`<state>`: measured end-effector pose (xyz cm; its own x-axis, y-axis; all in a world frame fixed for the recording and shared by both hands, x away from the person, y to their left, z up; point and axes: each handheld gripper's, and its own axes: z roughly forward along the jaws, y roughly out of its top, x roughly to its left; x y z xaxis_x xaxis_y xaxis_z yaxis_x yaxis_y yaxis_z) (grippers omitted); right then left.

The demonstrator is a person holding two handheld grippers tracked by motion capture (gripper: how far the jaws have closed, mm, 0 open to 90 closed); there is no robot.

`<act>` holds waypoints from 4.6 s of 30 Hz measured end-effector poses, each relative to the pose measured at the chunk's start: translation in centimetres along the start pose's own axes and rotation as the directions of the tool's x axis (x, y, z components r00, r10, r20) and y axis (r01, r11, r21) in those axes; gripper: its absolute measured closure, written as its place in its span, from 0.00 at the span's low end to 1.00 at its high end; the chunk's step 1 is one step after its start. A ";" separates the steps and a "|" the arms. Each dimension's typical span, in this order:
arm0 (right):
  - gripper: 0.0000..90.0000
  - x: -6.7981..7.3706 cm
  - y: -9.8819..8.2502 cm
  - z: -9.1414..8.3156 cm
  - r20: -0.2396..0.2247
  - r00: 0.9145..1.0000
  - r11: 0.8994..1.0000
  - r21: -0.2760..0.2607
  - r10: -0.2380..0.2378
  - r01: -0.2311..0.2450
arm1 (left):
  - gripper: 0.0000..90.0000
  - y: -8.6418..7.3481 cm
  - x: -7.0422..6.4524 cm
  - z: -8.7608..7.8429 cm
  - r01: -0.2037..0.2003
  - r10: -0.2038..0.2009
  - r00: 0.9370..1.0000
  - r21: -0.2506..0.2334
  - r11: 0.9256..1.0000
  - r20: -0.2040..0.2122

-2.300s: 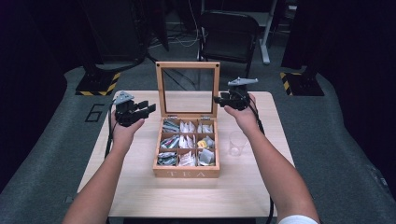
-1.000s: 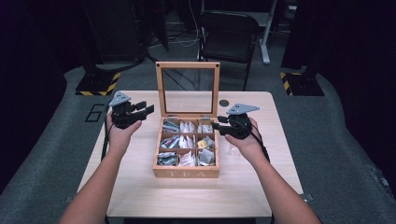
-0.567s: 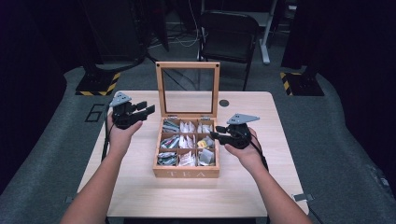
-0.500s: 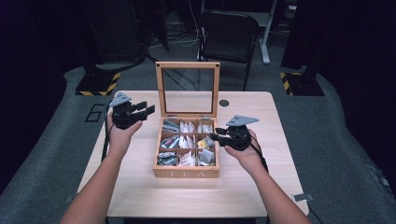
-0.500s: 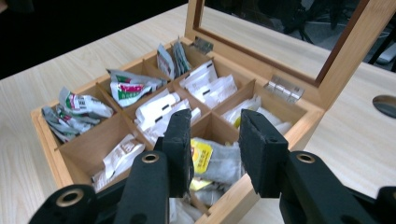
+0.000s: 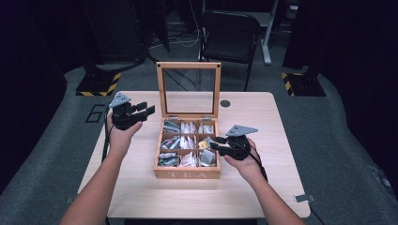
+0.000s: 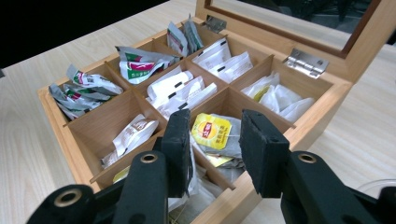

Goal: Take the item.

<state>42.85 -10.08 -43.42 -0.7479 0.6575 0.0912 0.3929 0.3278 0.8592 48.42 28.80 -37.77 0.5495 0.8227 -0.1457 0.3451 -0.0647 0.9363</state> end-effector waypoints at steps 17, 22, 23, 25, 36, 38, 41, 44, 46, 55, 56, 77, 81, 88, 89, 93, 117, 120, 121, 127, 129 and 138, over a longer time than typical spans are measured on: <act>0.73 1.0 -1.2 1.0 -0.045 0.999 0.999 0.041 -0.010 0.012 | 0.60 -0.8 0.3 -0.2 0.009 -0.008 1.000 0.007 1.000 -0.009; 0.74 0.9 -1.6 1.4 -0.064 0.998 0.999 0.054 0.002 0.001 | 0.59 -0.8 0.2 0.0 0.000 0.000 1.000 0.009 1.000 -0.015; 0.74 0.9 -1.7 1.5 -0.064 0.998 0.998 0.059 0.007 -0.003 | 0.59 -0.8 0.2 0.0 0.000 0.000 1.000 0.009 1.000 -0.014; 0.76 0.8 -1.8 1.6 -0.067 0.998 0.998 0.063 0.004 0.001 | 0.59 -0.8 0.2 0.0 0.002 -0.002 1.000 0.008 1.000 -0.014; 0.97 1.3 -1.6 1.5 -0.108 0.994 0.996 0.079 -0.019 0.028 | 0.60 -0.9 0.3 0.1 0.005 -0.005 1.000 0.015 1.000 -0.018; 0.97 1.5 -1.5 1.4 -0.114 0.993 0.996 0.081 -0.030 0.039 | 0.60 -0.9 0.3 0.1 0.006 -0.006 1.000 0.015 1.000 -0.018; 0.98 1.7 -1.3 1.2 -0.115 0.993 0.997 0.068 -0.035 0.043 | 0.60 -0.9 0.2 0.1 0.007 -0.007 1.000 0.011 1.000 -0.019; 0.98 1.8 -1.1 1.0 -0.115 0.993 0.997 0.060 -0.035 0.042 | 0.60 -0.9 0.2 0.1 0.010 -0.010 1.000 0.012 1.000 -0.018; 0.98 1.7 -1.0 0.9 -0.116 0.993 0.998 0.053 -0.036 0.043 | 0.59 -0.9 0.3 0.0 0.009 -0.009 1.000 0.013 1.000 -0.016; 0.98 2.0 0.3 -0.2 -0.113 0.993 0.999 0.017 -0.038 0.041 | 0.59 -0.8 0.4 -0.1 0.009 -0.009 1.000 0.007 1.000 -0.022; 0.98 2.1 0.5 -0.3 -0.113 0.993 0.999 0.009 -0.041 0.042 | 0.60 -0.8 0.4 -0.1 0.008 -0.008 1.000 0.005 1.000 -0.024; 0.98 2.3 3.1 -2.9 -0.103 0.993 0.996 -0.077 -0.059 0.051 | 0.59 -0.8 0.4 -0.1 0.008 -0.008 1.000 0.003 1.000 -0.026; 0.98 2.3 3.3 -3.1 -0.103 0.993 0.995 -0.084 -0.063 0.054 | 0.60 -0.8 0.4 -0.1 0.007 -0.007 1.000 0.003 1.000 -0.026; 0.98 2.1 3.5 -3.3 -0.101 0.993 0.995 -0.081 -0.067 0.059 | 0.60 -0.8 0.4 -0.1 0.008 -0.008 1.000 0.006 1.000 -0.026; 0.98 2.0 3.6 -3.4 -0.098 0.993 0.995 -0.082 -0.066 0.058 | 0.59 -0.8 0.4 -0.1 0.008 -0.008 1.000 0.005 1.000 -0.027; 0.98 1.6 3.6 -3.7 -0.090 0.994 0.995 -0.083 -0.053 0.046 | 0.60 -0.8 0.4 -0.1 0.008 -0.008 1.000 0.008 1.000 -0.026; 0.98 -3.0 3.9 -8.4 0.072 0.997 0.983 -0.181 0.024 -0.011 | 0.60 -0.8 0.5 -0.2 0.011 -0.011 0.999 -0.001 1.000 -0.032; 0.98 -3.5 3.8 -9.0 0.099 0.995 0.982 -0.189 0.030 -0.010 | 0.60 -0.8 0.4 -0.1 0.012 -0.012 0.999 -0.003 1.000 -0.032; 0.98 -3.6 3.7 -9.1 0.105 0.994 0.982 -0.189 0.029 -0.008 | 0.60 -0.8 0.4 -0.1 0.012 -0.012 0.999 -0.003 1.000 -0.031; 0.98 -4.4 3.4 -9.5 0.131 0.990 0.982 -0.187 0.041 -0.016 | 0.60 -0.8 0.4 -0.1 0.012 -0.012 0.999 0.000 1.000 -0.032; 0.98 -4.6 3.2 -9.5 0.135 0.990 0.982 -0.189 0.052 -0.025 | 0.60 -0.8 0.4 -0.1 0.011 -0.011 0.999 0.002 1.000 -0.032; 0.98 -5.0 2.9 -9.2 0.155 0.986 0.984 -0.177 0.054 -0.026 | 0.60 -0.8 0.4 -0.1 0.012 -0.012 0.999 0.004 1.000 -0.033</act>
<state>42.77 -18.66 -36.72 -0.6338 0.7713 0.0585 0.3112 0.1851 0.9321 48.30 29.28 -38.56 0.5203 0.8414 -0.1461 0.3544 -0.0571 0.9333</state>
